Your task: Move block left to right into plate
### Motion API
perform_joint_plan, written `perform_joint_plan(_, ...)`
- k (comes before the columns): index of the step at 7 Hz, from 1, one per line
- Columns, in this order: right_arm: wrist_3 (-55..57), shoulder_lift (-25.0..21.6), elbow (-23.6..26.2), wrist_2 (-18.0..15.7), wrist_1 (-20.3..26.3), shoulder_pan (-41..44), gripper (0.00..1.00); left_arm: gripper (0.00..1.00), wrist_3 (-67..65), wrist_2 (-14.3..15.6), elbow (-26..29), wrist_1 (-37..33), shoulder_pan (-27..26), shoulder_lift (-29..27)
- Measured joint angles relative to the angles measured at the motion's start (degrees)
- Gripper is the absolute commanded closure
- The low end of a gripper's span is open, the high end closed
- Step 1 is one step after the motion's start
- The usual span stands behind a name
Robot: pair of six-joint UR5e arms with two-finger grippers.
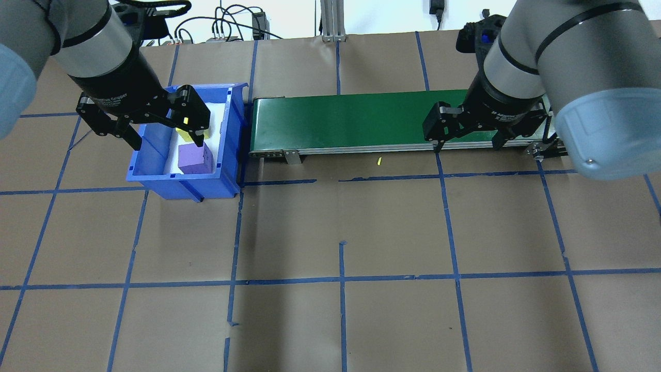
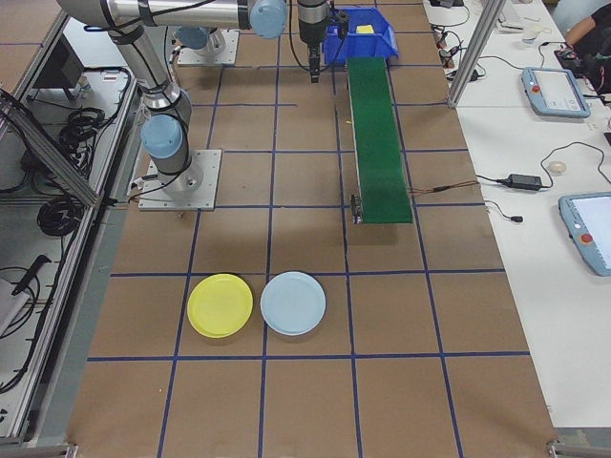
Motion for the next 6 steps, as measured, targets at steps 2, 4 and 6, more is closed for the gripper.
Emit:
perform_joint_plan(2, -0.1, 0.1, 0.0, -0.5, -0.1, 0.6, 0.0, 0.0, 0.0, 0.0, -0.1, 0.1, 0.0, 0.0)
perform_joint_plan(4, -0.4, -0.1, -0.1, -1.8, 0.1, 0.4, 0.0, 0.0, 0.1, -0.2, 0.1, 1.7, 0.2, -1.4)
perform_joint_plan(6, -1.0, -2.4, -0.4, -2.3, 2.2, 0.4, 0.0, 0.0, 0.5, -0.5, 1.2, 8.6, 2.0, -7.7)
